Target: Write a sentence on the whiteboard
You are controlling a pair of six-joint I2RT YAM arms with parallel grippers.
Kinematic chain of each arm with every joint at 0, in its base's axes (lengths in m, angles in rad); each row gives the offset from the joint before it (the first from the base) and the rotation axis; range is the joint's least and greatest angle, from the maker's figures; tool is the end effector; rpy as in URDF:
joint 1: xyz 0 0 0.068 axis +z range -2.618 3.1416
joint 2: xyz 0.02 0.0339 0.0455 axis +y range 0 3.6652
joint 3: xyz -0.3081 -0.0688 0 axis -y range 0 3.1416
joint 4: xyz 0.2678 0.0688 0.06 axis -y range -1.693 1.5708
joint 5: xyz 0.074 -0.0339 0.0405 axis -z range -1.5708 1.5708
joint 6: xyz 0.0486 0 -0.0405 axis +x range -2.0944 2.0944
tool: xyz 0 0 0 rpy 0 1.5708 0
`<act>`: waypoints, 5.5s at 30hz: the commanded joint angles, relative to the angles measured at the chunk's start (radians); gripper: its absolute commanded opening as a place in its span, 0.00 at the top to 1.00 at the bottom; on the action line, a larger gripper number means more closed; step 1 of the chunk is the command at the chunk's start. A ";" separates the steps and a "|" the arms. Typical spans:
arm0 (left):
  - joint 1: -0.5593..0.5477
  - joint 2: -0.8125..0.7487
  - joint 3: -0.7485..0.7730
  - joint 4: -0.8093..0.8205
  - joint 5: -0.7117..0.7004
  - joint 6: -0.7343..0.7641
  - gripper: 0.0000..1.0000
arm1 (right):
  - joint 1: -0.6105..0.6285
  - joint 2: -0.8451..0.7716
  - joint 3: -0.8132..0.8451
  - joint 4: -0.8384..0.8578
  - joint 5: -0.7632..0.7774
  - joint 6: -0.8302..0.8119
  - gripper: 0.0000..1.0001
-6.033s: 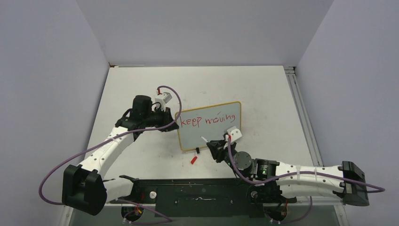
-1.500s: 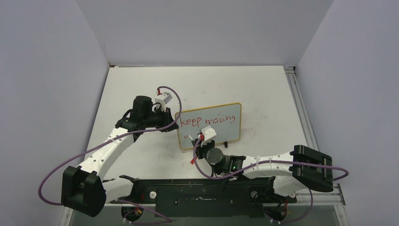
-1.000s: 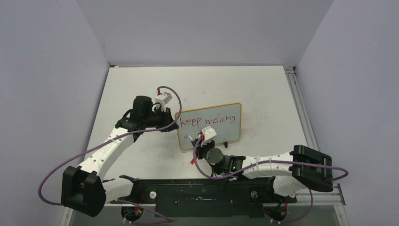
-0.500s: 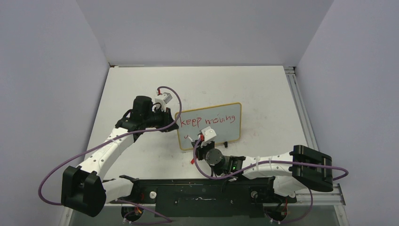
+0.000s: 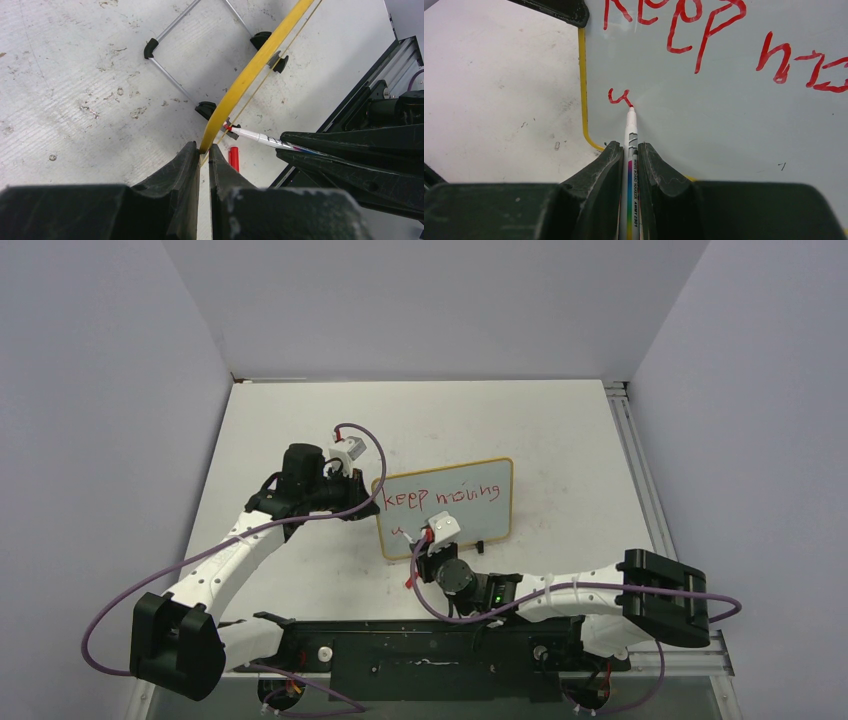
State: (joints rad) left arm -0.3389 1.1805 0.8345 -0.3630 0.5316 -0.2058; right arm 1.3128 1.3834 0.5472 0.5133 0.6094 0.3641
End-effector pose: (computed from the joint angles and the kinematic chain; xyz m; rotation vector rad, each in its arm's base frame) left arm 0.2399 -0.1107 0.2886 0.4401 2.2755 -0.8874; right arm 0.1021 0.2777 0.2216 -0.4672 1.8169 0.5947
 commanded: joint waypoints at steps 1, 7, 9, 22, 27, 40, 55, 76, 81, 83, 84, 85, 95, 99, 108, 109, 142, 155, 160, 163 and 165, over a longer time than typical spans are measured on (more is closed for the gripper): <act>-0.005 -0.002 0.011 0.033 0.022 -0.020 1.00 | 0.018 -0.056 -0.005 0.008 0.029 -0.002 0.95; -0.005 -0.002 0.011 0.034 0.021 -0.020 1.00 | 0.052 -0.102 -0.005 0.028 0.028 -0.055 0.95; -0.005 -0.002 0.011 0.033 0.019 -0.020 1.00 | 0.052 -0.105 0.002 0.019 0.053 -0.054 0.95; -0.005 -0.004 0.009 0.033 0.021 -0.020 1.00 | 0.040 -0.049 0.032 0.034 0.091 -0.060 0.95; -0.005 -0.005 0.009 0.034 0.021 -0.020 1.00 | 0.032 -0.030 0.039 0.050 0.077 -0.066 0.95; -0.005 -0.005 0.011 0.033 0.021 -0.020 1.00 | 0.008 -0.004 0.051 0.070 0.053 -0.073 0.95; -0.005 -0.003 0.011 0.034 0.023 -0.020 1.00 | 0.011 0.005 0.012 0.025 0.057 0.008 0.95; -0.011 -0.003 0.011 0.033 0.021 -0.020 1.00 | 0.064 0.049 -0.025 -0.021 0.061 0.118 0.95; -0.011 -0.004 0.010 0.033 0.020 -0.020 1.00 | 0.079 0.037 -0.021 -0.028 0.069 0.114 0.95; -0.012 -0.004 0.010 0.034 0.020 -0.020 1.00 | 0.085 0.018 -0.017 -0.027 0.079 0.104 0.95; -0.012 -0.004 0.011 0.033 0.019 -0.020 1.00 | 0.089 0.007 -0.015 -0.027 0.084 0.097 0.95; -0.012 -0.004 0.011 0.033 0.019 -0.020 1.00 | 0.094 -0.004 -0.012 -0.028 0.087 0.089 0.95; -0.012 -0.004 0.009 0.033 0.018 -0.020 1.00 | 0.099 -0.079 0.030 -0.032 0.148 0.000 0.95; -0.012 -0.004 0.009 0.032 0.018 -0.020 1.00 | 0.073 -0.068 0.032 0.000 0.140 -0.025 0.95; -0.012 -0.003 0.009 0.032 0.016 -0.019 1.00 | 0.028 -0.044 0.038 0.053 0.098 -0.050 0.95; -0.012 -0.002 0.009 0.033 0.016 -0.018 1.00 | 0.023 -0.042 0.039 0.055 0.089 -0.051 0.95; -0.012 0.004 0.012 0.032 0.018 -0.018 1.00 | 0.010 -0.006 0.045 0.045 0.095 -0.032 0.95; -0.012 0.001 0.012 0.032 0.018 -0.018 1.00 | 0.011 -0.038 0.022 -0.007 0.128 0.000 0.95; -0.012 0.001 0.012 0.032 0.018 -0.018 1.00 | 0.011 -0.051 0.002 -0.027 0.137 0.022 0.95; -0.012 0.002 0.012 0.032 0.019 -0.018 1.00 | 0.011 -0.053 -0.004 -0.030 0.137 0.031 0.95; -0.012 0.002 0.012 0.032 0.018 -0.018 1.00 | 0.011 -0.051 -0.004 -0.031 0.136 0.033 0.95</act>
State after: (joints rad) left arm -0.3462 1.1877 0.8345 -0.3634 0.5304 -0.2062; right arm 1.3281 1.3632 0.5526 0.4866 0.7109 0.3756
